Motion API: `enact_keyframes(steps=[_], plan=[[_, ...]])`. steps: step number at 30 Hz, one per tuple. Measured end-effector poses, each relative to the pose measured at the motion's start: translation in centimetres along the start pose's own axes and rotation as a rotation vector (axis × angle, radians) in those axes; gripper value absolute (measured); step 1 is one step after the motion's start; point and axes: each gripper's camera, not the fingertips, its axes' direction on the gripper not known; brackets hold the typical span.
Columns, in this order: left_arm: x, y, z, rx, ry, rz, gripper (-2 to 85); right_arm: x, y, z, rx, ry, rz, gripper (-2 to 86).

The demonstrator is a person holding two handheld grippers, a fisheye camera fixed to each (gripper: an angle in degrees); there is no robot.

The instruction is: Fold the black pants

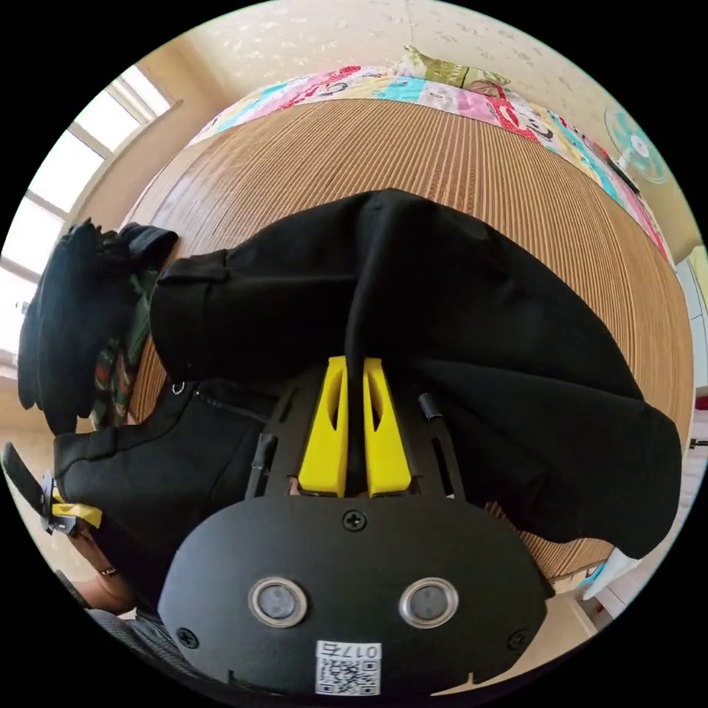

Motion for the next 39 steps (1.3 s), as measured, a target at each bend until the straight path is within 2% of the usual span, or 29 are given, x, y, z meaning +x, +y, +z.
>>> enact_keyframes(steps=[2, 3, 8, 10, 11, 13, 16, 20, 23, 26, 27, 28, 29, 30, 31, 33, 34, 35, 36, 37, 38, 39], plan=[[1.7, -2.0, -2.8, 0.041, -0.117, 0.062, 3.0, 1.8, -1.3, -1.1, 0.099, -0.222, 0.101, 3.0], [3.4, -2.9, -5.4, 0.095, -0.204, 0.116, 3.0, 2.0, -1.6, -1.7, 0.138, -0.271, 0.11, 2.9], [7.0, -3.4, -17.4, 0.35, -0.394, 0.164, 3.2, -3.5, -5.2, -9.8, 0.51, -0.576, -0.037, 3.8], [7.8, -2.5, -21.2, 0.428, -0.466, 0.167, 3.4, -6.3, -7.0, -11.5, 0.594, -0.723, -0.046, 4.9], [8.0, -1.8, -23.1, 0.454, -0.53, 0.15, 3.8, -8.5, -8.5, -11.8, 0.608, -0.827, -0.039, 6.6], [6.7, -0.7, -25.3, 0.47, -0.609, 0.051, 4.8, -13.0, -11.1, -11.4, 0.545, -0.853, -0.114, 9.7], [1.3, 2.3, -27.0, 0.437, -0.594, -0.206, 7.3, -20.7, -13.6, -8.2, 0.218, -0.664, -0.269, 15.1], [-2.8, 9.4, -28.4, 0.466, -0.614, -0.384, 11.9, -21.0, -5.0, -5.7, 0.311, -0.386, -0.325, 13.5], [-2.6, 14.5, -30.3, 0.575, -0.63, -0.452, 11.9, -14.5, 2.8, -3.6, 0.369, -0.17, -0.17, 12.6], [-0.7, 18.1, -31.4, 0.678, -0.616, -0.442, 11.1, -6.4, 9.3, -1.4, 0.361, 0.118, 0.097, 10.6], [0.0, 18.4, -31.1, 0.681, -0.589, -0.42, 10.9, -5.1, 10.2, -0.8, 0.341, 0.155, 0.122, 9.6], [0.3, 18.2, -30.7, 0.67, -0.571, -0.408, 10.8, -2.9, 11.3, 0.8, 0.243, 0.194, 0.134, 7.8], [0.8, 17.5, -29.8, 0.627, -0.535, -0.385, 10.7, -1.4, 11.8, 2.9, 0.112, 0.214, 0.105, 6.0], [1.2, 16.4, -28.6, 0.574, -0.509, -0.361, 10.6, -1.1, 12.1, 3.9, 0.059, 0.228, 0.067, 5.0], [1.5, 15.8, -27.9, 0.549, -0.5, -0.349, 10.6, -1.3, 13.2, 3.6, 0.121, 0.227, -0.067, 3.5], [2.7, 13.3, -25.2, 0.458, -0.46, -0.306, 10.6, -1.1, 12.8, 3.7, 0.068, 0.342, -0.17, 2.1], [3.2, 12.7, -24.5, 0.439, -0.446, -0.288, 10.6, -0.3, 11.6, 3.7, 0.031, 0.492, -0.198, 1.6], [4.1, 11.6, -23.3, 0.403, -0.422, -0.248, 10.6, 2.3, 9.7, 4.3, -0.043, 0.737, -0.117, 1.3], [4.9, 10.7, -22.3, 0.371, -0.41, -0.22, 10.6, 4.3, 8.8, 4.6, -0.09, 0.822, -0.064, 1.2], [5.3, 10.3, -21.9, 0.359, -0.408, -0.213, 10.6, 9.8, 7.2, 4.4, -0.231, 0.893, 0.145, 1.1], [5.9, 9.7, -21.1, 0.342, -0.404, -0.202, 10.6, 15.6, 7.2, 2.5, -0.33, 0.825, 0.427, 1.1], [6.3, 9.3, -20.5, 0.331, -0.4, -0.191, 10.7, 17.8, 7.8, 0.8, -0.321, 0.725, 0.546, 1.1]])
